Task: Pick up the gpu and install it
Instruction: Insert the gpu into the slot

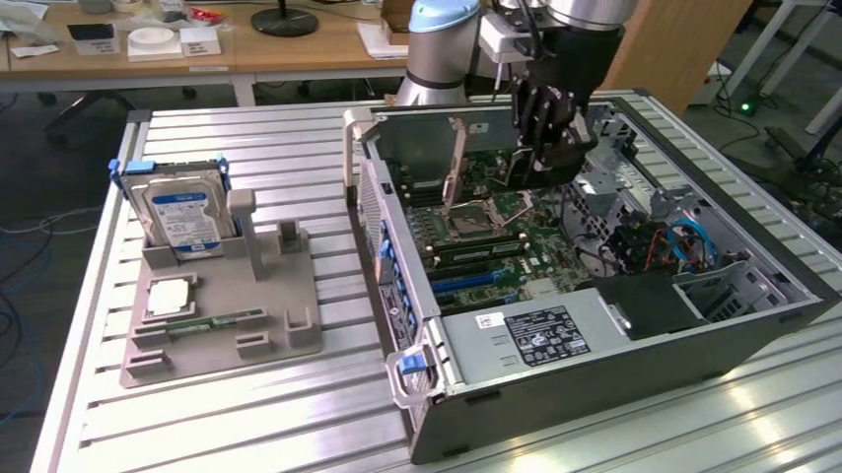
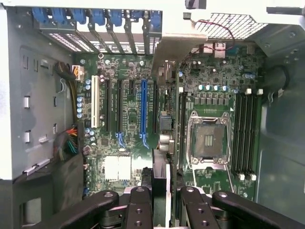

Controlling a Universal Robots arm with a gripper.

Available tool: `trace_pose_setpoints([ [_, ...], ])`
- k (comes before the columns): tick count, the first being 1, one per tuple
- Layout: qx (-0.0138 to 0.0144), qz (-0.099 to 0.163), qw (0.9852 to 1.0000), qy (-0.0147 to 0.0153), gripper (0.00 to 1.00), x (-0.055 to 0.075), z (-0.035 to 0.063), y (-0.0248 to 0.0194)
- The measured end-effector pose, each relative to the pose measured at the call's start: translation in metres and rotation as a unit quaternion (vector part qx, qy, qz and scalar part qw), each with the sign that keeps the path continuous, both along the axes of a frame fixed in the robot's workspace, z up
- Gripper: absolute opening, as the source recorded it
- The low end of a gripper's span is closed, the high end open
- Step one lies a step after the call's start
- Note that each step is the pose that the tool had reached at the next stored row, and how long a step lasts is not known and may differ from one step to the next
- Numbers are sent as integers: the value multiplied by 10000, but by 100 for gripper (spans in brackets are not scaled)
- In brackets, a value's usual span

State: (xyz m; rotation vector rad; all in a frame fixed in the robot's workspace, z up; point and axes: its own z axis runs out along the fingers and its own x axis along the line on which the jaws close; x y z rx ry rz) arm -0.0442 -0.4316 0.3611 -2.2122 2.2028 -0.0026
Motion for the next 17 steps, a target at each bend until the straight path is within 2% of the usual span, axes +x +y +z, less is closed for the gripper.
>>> trace_pose_setpoints([
  [8,-15,-23,10000,0,27,-100,-146,0],
  [12,-14,-26,10000,-1,27,-101,-185,-51],
  [17,-14,-32,10000,0,27,-165,-266,-55],
])
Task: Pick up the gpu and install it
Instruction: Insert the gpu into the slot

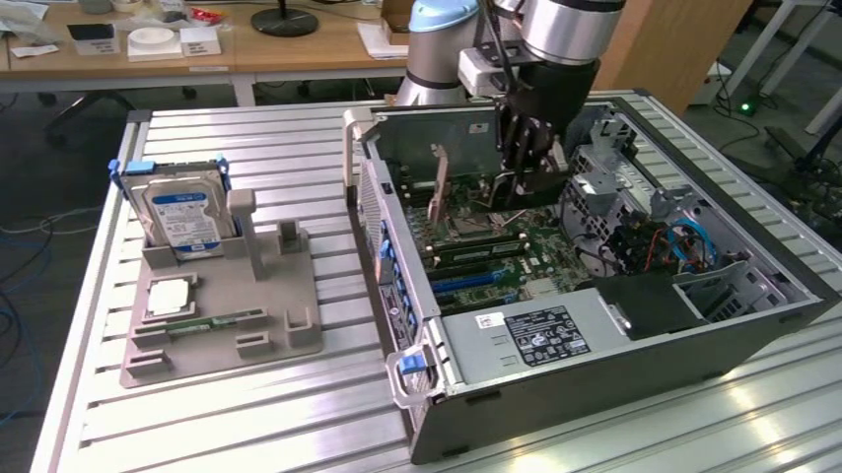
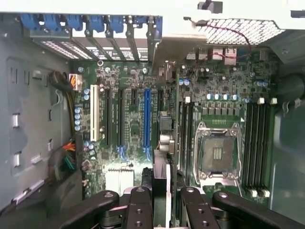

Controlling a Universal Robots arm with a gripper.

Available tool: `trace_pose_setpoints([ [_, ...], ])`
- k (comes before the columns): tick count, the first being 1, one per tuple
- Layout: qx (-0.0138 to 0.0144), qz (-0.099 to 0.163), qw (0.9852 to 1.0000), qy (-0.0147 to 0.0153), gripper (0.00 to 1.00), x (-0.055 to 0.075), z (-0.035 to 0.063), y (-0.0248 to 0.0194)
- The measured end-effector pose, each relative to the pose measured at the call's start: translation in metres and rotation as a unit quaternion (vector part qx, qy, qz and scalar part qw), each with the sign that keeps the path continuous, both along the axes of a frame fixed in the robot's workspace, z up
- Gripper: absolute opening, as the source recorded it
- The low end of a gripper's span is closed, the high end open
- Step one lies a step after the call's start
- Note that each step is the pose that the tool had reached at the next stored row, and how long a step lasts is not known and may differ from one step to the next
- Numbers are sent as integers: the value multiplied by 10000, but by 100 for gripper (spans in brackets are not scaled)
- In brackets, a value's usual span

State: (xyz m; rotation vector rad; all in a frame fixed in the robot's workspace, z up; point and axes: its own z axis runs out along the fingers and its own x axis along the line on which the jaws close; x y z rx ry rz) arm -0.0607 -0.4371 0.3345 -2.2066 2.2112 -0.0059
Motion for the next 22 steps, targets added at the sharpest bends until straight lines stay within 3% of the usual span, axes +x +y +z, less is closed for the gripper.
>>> trace_pose_setpoints([
  [3,-1,1,10000,0,27,-19,-35,-7],
  [8,0,0,10000,0,27,-23,-55,-63],
  [16,-1,1,10000,1,27,-83,-136,-75],
  [19,0,0,10000,1,27,-84,-149,-129],
  [22,1,0,10000,0,27,-87,-180,-147],
])
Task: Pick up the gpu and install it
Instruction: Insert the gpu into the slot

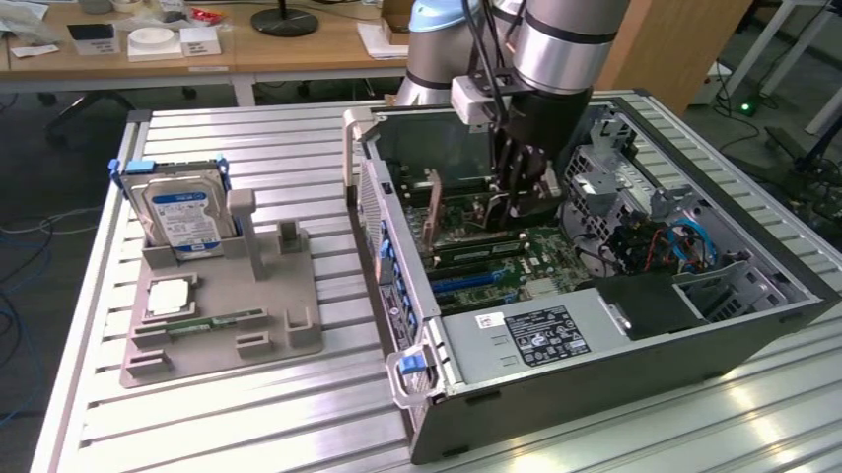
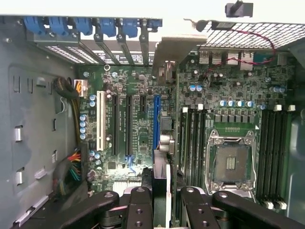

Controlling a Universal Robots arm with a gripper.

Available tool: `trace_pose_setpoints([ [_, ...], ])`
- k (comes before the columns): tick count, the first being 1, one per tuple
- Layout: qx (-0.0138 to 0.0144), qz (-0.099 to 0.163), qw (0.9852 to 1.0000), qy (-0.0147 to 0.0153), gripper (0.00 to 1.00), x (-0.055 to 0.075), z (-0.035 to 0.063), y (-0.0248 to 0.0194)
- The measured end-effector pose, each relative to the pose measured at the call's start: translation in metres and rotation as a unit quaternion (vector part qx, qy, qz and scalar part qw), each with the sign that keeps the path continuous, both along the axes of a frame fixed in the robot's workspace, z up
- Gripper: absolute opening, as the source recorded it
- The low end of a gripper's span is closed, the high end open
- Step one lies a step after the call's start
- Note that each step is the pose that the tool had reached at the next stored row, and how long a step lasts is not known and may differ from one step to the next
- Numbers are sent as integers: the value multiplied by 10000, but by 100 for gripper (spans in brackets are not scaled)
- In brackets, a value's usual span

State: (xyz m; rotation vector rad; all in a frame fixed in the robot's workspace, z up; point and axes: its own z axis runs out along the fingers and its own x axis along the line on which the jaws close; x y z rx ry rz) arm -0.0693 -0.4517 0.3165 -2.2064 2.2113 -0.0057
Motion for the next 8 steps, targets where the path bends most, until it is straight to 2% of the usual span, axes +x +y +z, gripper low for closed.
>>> trace_pose_setpoints([
  [8,-1,0,10000,4,27,-24,-116,-3],
])
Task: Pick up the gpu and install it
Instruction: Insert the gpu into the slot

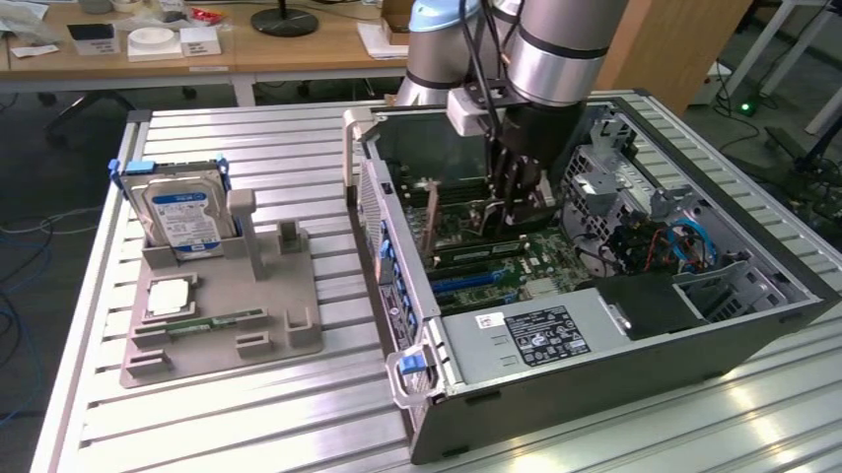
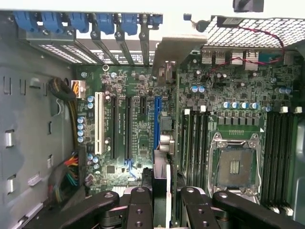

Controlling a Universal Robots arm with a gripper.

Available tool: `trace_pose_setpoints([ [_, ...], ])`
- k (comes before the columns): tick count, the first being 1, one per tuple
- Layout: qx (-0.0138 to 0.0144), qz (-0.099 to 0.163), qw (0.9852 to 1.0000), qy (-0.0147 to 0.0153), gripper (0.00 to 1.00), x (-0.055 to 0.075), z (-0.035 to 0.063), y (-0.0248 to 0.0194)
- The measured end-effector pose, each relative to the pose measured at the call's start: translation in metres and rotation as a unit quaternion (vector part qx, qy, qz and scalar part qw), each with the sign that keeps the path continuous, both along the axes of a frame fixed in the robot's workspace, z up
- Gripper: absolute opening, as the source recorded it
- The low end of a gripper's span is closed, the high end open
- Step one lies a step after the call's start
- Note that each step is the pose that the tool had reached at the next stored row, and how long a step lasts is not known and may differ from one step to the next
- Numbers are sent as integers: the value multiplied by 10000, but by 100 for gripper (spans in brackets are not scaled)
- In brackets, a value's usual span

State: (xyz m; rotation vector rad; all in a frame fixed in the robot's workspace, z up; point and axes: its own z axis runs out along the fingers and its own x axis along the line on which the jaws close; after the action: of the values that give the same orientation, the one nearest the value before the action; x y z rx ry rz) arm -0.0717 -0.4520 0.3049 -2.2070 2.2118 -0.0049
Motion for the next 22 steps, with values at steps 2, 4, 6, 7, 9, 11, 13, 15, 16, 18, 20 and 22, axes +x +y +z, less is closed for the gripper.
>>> trace_pose_setpoints([
  [2,0,0,10000,0,27,-16,-25,0],
  [4,-1,1,10000,1,27,-18,-45,-9],
  [6,0,1,10000,0,27,-19,-57,-37],
  [7,0,0,10000,1,27,-19,-63,-50],
  [9,1,-1,10000,0,27,-26,-87,-56],
  [11,0,0,10000,1,27,-32,-116,-57],
  [13,0,1,10000,2,27,-33,-151,-57],
  [15,0,-1,10000,2,27,-40,-184,-56],
  [16,0,-1,10000,2,27,-48,-200,-56],
  [18,0,0,10000,2,27,-72,-220,-57],
  [20,0,0,10000,2,27,-79,-241,-57],
  [22,0,1,10000,2,27,-79,-267,-57],
])
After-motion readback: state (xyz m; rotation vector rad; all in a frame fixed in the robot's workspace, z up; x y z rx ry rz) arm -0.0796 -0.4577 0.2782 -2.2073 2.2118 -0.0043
